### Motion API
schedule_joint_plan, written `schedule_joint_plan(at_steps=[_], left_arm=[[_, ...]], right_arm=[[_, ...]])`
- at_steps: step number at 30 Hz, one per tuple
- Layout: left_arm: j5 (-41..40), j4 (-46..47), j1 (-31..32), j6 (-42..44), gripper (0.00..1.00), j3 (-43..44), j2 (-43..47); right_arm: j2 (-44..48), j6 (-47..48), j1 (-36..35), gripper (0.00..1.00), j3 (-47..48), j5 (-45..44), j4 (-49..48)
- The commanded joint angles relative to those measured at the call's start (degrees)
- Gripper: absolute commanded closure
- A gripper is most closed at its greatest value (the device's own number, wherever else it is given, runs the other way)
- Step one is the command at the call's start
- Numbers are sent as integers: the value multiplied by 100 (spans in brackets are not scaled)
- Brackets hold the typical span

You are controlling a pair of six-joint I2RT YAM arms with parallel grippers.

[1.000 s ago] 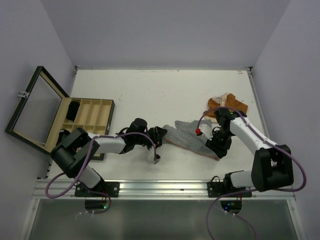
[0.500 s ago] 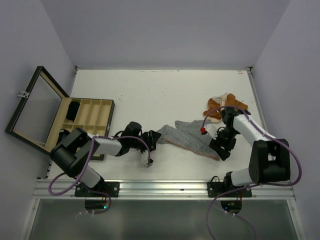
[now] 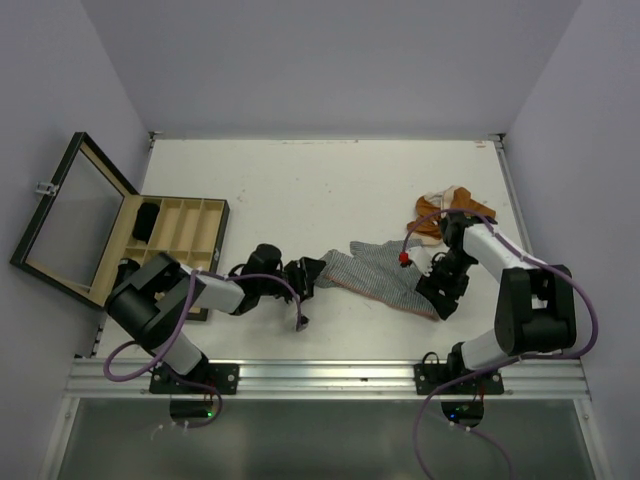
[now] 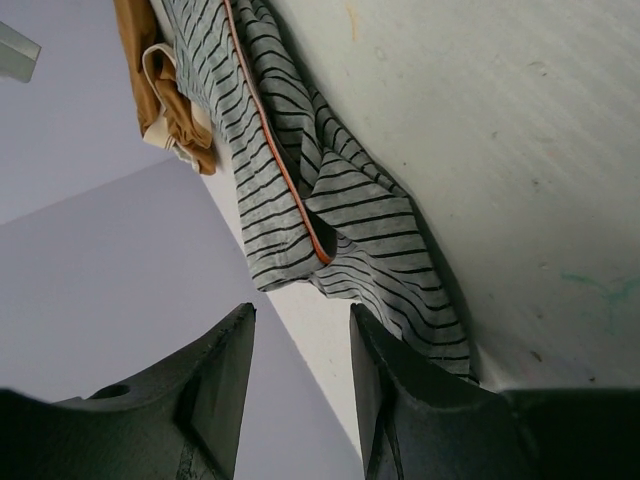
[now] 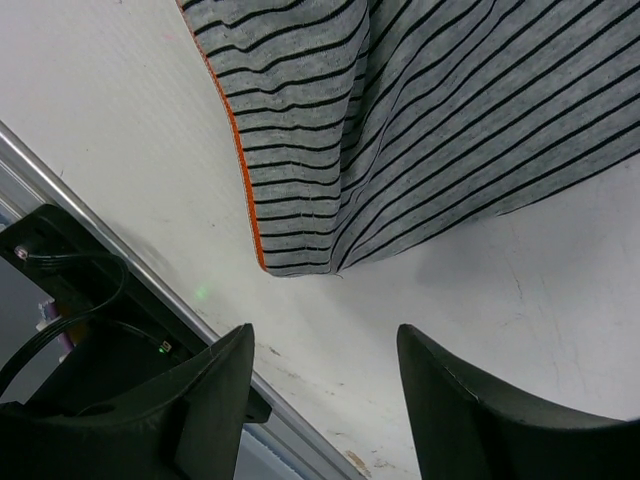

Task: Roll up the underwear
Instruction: Move the underwear to the center of the board

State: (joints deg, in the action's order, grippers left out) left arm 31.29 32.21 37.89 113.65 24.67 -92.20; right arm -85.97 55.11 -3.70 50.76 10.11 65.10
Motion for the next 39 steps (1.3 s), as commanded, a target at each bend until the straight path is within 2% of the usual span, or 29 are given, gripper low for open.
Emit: schedule_joint_plan(at_steps=[1,7,15,22,28,39], left_arm=[[237,480,-18,1010,54,91,18],[316,444,-10,1283,54,74,-148],[246,989,192,1415,54,117,-596],[184,1517,228,1239,55,-14,-589],[351,1218,236,1414,55,-85,-404],[431,1077,236,1951,59,-58,-623]], right_arm=[[2,26,19,37,145,123,29],[72,35,28,36,162,158,64],[90,52,19,36,171,167,64],[55,35,28,36,162,211,64],[37,35,28,36,162,211,73],[90,52,19,36,171,184,99]])
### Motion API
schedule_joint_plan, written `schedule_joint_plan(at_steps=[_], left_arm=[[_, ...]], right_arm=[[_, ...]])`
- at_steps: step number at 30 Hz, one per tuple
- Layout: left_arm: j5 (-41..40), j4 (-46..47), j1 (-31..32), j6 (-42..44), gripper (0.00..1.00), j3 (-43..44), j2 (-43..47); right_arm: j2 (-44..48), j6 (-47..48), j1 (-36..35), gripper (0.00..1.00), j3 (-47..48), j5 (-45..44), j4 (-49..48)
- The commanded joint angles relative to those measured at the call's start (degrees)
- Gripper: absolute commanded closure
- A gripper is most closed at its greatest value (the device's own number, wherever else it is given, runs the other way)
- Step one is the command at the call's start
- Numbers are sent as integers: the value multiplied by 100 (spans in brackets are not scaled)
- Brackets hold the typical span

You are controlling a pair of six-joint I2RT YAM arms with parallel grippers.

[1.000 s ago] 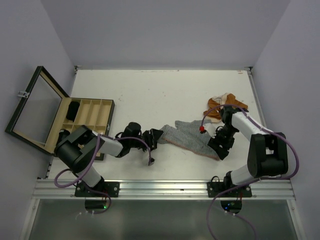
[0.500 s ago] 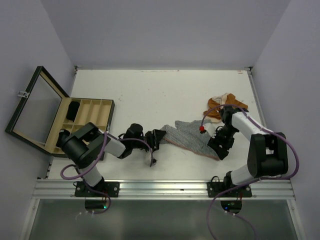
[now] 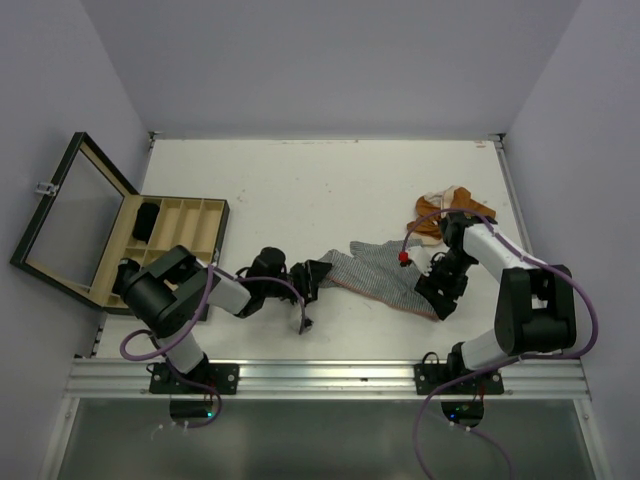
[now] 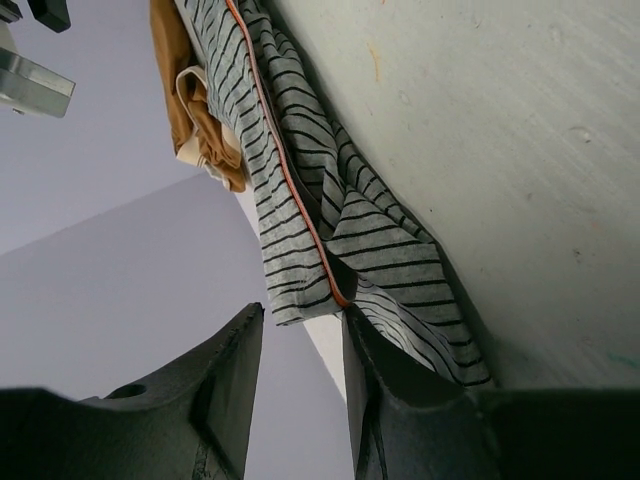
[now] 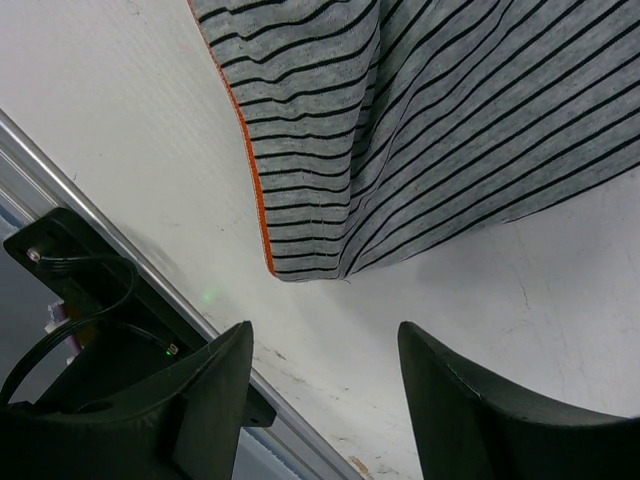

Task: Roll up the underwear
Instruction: Move the underwear to the center of the board

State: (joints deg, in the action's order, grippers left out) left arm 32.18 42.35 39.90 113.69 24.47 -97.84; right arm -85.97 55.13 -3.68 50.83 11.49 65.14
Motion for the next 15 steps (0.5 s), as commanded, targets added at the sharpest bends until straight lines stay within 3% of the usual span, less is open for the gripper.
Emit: schedule_joint_plan(at_steps=[1,8,12,15], left_arm=[[367,63,35,1955,60,-39,-51],[438,-612,35,1990,66,93,151],[455,-1096,35,2183,75,163,274],[455,-1256,35,2272,87,155,301]], right_arm=[[81,50,17,36,164,47,86],[195,6,17,36,217,82,-2],[265,-82,25,35,340,143,-11],[300,-143,17,35,445,178,-28]])
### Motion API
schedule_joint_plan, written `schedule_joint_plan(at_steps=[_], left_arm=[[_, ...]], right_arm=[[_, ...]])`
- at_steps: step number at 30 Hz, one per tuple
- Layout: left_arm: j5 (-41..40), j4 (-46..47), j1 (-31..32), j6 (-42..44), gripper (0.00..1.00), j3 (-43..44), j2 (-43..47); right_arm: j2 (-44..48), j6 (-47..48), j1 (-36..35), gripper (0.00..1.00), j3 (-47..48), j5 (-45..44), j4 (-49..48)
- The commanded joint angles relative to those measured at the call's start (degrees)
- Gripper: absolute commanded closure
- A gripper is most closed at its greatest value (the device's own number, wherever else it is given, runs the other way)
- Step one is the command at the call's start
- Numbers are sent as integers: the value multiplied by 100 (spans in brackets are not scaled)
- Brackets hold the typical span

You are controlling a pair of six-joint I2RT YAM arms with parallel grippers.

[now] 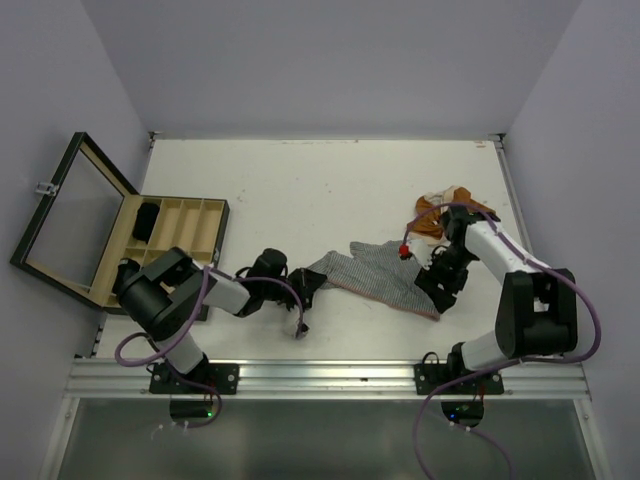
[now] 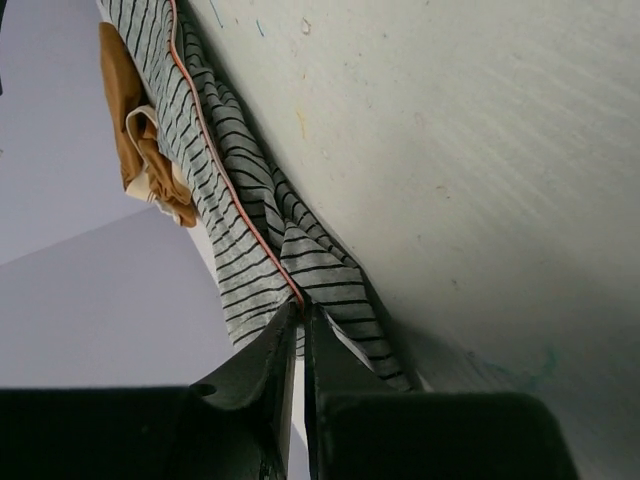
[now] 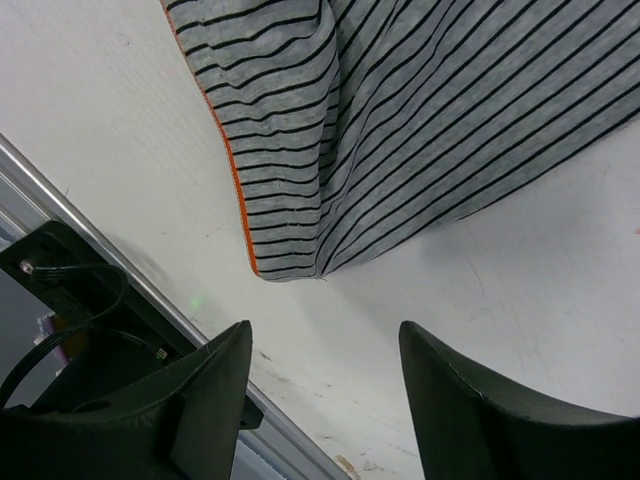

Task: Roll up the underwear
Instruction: Move the underwear to the center of the board

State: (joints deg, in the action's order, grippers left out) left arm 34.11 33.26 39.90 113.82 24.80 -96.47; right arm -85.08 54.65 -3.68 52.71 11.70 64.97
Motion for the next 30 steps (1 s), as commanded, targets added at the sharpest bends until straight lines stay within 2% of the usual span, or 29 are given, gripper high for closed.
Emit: schedule_joint_plan(at_steps=[1,4,9,10,12,13,15,16,17,18,19,21,27,30], left_arm=[[280,-276,35,2241,92,78,189],[220,-91,44,2005,100,-62,356],[-254,-520,62,802,100,-37,1050],[-351,-966,62,251,100,86,1216],[-632,-1713,62,-226,100,288,1726],[-712,-2309,53,-829,100,463,1893],[-896,-3058,35,-1238,100,666,2315],[-932,-3801,18,-1744,100,876,2430],[-976,-4122,9,-2010,100,1000,2570],[-1037,-4508,9,-2213,100,1131,2589],[-1099,-4982,9,-2781,100,1324,2598],[-1222,-5293,0,-3338,100,1449,2554],[-1171,-5926,-579,-4850,100,1554,2238],[-942,-6208,-922,-5413,100,1765,1904]], right_arm=[[254,-95,17,35,301,174,-19],[351,-113,26,35,398,227,-37],[562,-165,26,34,468,341,-195],[606,-166,26,33,477,411,-282],[747,-174,26,32,504,490,-344],[791,-192,26,29,530,604,-432],[922,-209,17,27,574,736,-511],[958,-175,17,26,626,806,-538],[984,-148,25,25,661,1016,-538],[1080,-96,26,25,697,1105,-547],[1125,35,8,25,697,1202,-538],[1204,168,8,25,671,1527,-512],[1335,634,-421,35,425,1994,-388],[1625,433,-1308,47,-49,1600,-1011]])
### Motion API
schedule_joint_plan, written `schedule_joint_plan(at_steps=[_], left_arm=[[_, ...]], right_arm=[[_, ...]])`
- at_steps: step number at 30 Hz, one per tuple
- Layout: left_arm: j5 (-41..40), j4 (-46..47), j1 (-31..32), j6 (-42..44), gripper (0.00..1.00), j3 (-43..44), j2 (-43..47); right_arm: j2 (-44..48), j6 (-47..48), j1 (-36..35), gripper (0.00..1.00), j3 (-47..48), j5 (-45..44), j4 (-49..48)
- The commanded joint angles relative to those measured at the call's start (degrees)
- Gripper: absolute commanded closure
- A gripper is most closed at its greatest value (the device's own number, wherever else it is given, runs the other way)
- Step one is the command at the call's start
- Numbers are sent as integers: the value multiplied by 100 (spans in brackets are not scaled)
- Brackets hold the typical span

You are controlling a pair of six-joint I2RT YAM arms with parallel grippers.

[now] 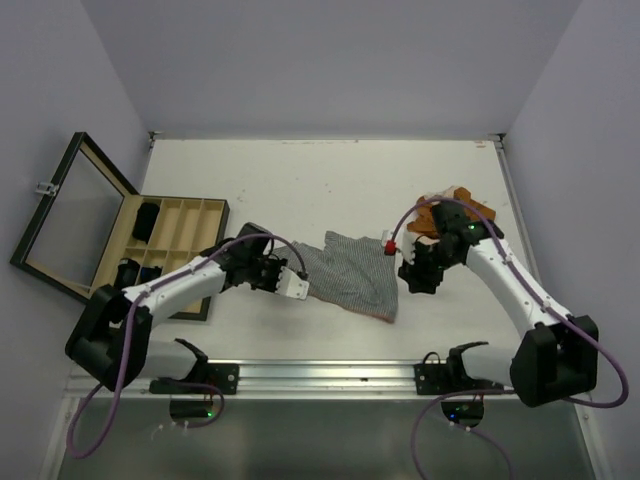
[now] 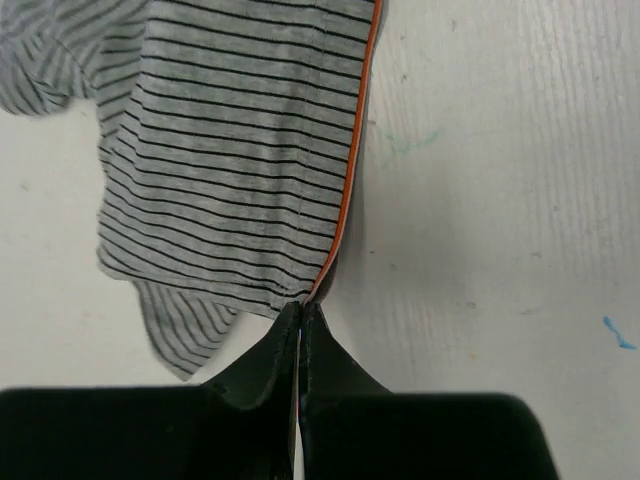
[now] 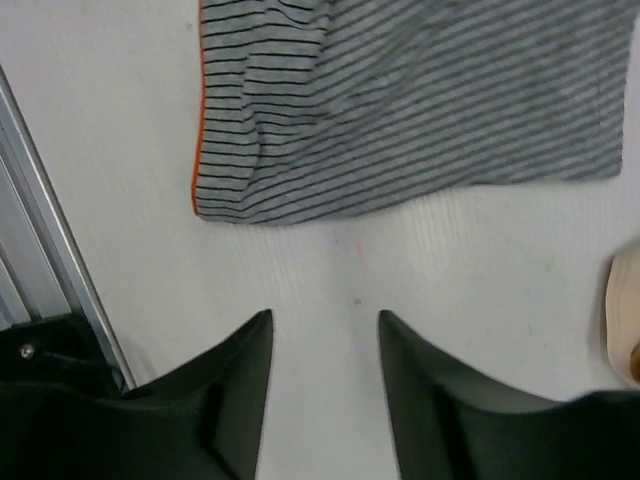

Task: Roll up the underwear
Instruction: Move the underwear to the center of the board

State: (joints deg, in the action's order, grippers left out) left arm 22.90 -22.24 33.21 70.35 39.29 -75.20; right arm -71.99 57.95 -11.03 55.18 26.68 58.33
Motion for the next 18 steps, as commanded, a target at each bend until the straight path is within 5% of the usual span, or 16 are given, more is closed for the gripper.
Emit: schedule_joint_plan(at_steps=[1,7,18], left_arm=[[224,-694,-402,-1337,100,369,-302],[417,-703,-719,-2190,100,510,-890],[795,-668,-1177,-2710,100,615,-1269]], right_arm=[[395,67,-950,57,-558,-90,-714],[809,374,-1683,69,-1290,-259,-1359],[449,945,-2597,57,-1913,-663,-2325]])
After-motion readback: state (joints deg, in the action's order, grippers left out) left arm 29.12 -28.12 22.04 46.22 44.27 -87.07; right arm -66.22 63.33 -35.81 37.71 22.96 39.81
